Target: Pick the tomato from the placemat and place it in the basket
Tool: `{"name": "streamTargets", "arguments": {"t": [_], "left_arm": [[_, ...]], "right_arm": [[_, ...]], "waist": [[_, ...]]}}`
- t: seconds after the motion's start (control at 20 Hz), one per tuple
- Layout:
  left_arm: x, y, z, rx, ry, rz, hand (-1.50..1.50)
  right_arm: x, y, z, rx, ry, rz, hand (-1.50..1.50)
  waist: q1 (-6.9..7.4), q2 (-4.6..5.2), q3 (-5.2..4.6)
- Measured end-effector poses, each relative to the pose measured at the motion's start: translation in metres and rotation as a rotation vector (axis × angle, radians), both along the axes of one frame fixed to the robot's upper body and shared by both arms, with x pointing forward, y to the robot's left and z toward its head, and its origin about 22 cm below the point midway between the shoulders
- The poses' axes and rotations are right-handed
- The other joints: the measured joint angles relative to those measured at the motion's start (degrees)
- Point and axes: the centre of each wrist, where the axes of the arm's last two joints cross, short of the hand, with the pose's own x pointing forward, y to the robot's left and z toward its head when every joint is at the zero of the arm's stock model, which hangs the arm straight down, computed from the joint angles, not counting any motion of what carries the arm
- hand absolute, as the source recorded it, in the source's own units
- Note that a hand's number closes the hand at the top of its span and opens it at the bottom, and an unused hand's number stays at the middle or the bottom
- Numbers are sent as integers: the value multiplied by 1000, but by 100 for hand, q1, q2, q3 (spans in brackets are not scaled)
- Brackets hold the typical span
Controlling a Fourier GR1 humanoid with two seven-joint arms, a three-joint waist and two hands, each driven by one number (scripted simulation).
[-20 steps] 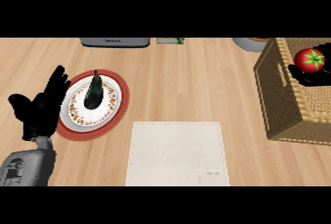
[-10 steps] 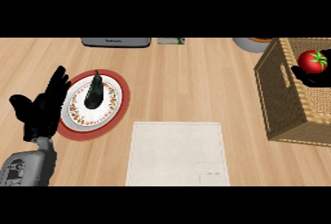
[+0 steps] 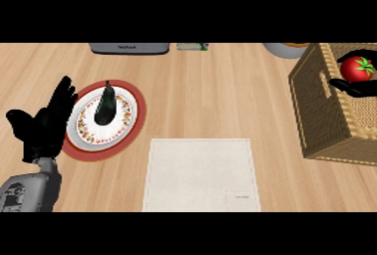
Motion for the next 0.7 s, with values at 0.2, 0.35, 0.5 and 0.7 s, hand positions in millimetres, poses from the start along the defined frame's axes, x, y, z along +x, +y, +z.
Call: {"name": "streamTargets", "arguments": {"t": [0.2, 0.35, 0.5, 0.7], "left_arm": [[-3, 3, 0, 1, 0, 9, 0], [-2, 4, -1, 3, 0, 17, 0], [0, 0, -1, 2, 4, 12, 0], [-3, -4, -1, 0, -3, 5, 0]], "right_arm": [[-1, -6, 6, 194, -42, -24, -150], [-1, -14, 19, 339, -58, -71, -150], [-9, -32, 27, 444, -60, -135, -150], [-36, -74, 38, 577, -65, -208, -150]], "waist": [[-6, 13, 32], [-26, 19, 48], [-11, 39, 56], [14, 61, 69]]}}
